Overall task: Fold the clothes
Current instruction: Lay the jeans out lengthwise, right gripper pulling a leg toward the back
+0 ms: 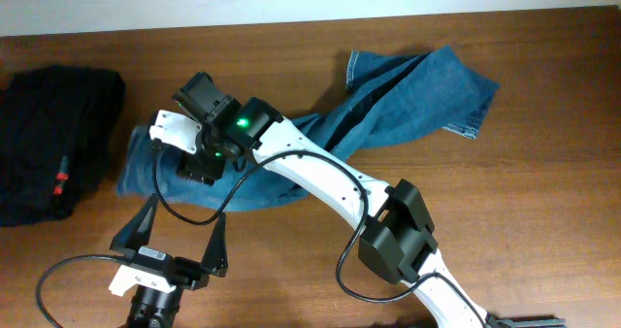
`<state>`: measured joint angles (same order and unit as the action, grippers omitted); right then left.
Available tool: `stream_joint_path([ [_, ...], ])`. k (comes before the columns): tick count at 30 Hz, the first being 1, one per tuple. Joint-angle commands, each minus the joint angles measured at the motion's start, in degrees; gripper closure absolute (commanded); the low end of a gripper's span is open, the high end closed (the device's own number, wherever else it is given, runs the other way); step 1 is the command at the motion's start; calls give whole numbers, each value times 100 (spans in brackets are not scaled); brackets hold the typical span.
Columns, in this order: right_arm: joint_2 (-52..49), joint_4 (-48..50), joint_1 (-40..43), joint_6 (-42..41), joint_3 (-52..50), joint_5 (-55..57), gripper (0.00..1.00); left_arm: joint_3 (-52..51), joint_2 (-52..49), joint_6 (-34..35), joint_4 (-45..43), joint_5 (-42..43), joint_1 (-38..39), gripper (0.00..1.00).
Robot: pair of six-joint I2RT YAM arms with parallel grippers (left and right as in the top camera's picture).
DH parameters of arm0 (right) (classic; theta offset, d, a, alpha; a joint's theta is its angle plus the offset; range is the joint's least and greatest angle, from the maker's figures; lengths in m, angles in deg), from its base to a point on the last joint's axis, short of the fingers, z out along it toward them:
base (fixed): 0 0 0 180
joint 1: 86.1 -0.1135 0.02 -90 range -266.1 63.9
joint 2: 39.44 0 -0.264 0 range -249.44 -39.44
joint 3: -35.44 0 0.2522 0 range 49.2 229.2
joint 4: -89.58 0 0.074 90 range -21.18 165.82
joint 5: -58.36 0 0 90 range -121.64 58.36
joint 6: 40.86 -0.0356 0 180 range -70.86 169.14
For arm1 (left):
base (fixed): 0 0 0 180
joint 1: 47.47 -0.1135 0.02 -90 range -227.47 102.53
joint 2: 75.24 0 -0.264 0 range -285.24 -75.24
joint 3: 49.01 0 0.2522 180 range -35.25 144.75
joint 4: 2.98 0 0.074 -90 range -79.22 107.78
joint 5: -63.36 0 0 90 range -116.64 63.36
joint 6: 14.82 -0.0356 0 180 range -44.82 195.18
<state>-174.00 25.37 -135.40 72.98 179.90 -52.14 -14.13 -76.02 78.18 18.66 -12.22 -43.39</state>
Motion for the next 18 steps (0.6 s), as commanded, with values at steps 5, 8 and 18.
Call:
stream_joint_path([
  [5, 339, 48, 136, -22, 63, -94, 2, 85, 44, -4, -105, 20, -24, 1],
  [8, 575, 4, 260, -46, 160, -90, 0, 85, 44, -7, -210, 15, -24, 1],
  [18, 1572, -870, 1552, -2081, 188, 1700, 0, 83, -286, -243, 313, -138, -24, 1],
])
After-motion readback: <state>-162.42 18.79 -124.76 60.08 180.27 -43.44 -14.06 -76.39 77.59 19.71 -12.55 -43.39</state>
